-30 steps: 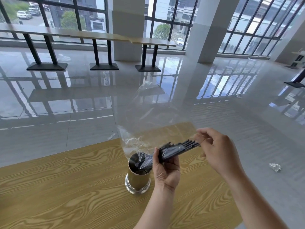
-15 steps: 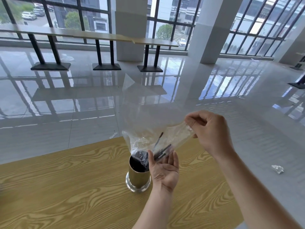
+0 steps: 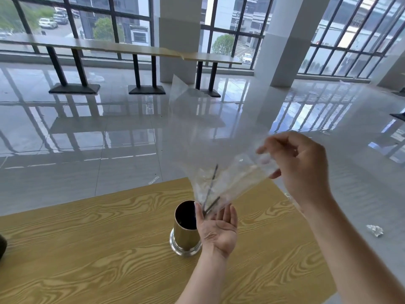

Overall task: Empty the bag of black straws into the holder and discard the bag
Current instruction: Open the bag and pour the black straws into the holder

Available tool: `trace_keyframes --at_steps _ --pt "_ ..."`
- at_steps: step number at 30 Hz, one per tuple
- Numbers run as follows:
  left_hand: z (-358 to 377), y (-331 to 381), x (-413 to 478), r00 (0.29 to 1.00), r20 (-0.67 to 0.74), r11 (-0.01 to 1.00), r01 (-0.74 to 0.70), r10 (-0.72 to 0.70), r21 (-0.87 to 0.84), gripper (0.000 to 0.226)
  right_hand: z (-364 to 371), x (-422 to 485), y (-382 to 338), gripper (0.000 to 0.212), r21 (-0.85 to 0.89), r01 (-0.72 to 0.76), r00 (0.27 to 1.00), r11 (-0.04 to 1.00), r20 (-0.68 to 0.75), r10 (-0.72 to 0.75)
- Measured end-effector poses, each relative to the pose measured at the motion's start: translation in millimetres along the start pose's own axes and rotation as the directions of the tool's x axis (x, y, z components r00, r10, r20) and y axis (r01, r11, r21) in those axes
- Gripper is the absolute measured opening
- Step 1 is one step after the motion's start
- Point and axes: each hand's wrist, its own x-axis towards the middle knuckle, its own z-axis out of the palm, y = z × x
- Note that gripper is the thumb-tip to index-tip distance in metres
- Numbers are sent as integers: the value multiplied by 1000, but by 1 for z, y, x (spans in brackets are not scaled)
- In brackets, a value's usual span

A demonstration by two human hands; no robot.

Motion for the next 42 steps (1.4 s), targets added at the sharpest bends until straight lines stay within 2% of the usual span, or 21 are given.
trace_keyframes --at_steps 2,4,10,20,25,29,34,42 --pt "-4 1 -1 1000 -22 1000 4 -4 -31 83 1 -1 0 13 -41 -7 999 999 42 8" --pt "-6 2 -3 999 -31 1000 24 -25 -19 86 2 -3 1 14 -7 -4 1000 1000 8 4" --pt "-15 5 -4 997 -71 1000 7 -8 -11 84 3 -5 -1 16 25 -8 1000 1000 -5 8" --pt "-12 2 -12 997 -74 999 30 -28 30 86 -6 -3 -14 16 -18 21 999 1000 -48 -22" --pt "-5 -6 -17 999 -31 998 25 -23 59 78 -18 -3 -20 14 -1 56 986 998 -158 -56" --pt "-5 -9 -19 999 -30 998 29 -27 59 71 -21 -2 -22 14 -1 56 988 998 -141 -55" --pt "-5 -9 -22 1000 -11 999 26 -26 23 57 -26 -2 -22 14 1 81 970 997 -231 -78" --pt "16 -15 -24 997 56 999 45 -47 29 30 -30 -3 -23 14 -22 74 963 997 -258 -77"
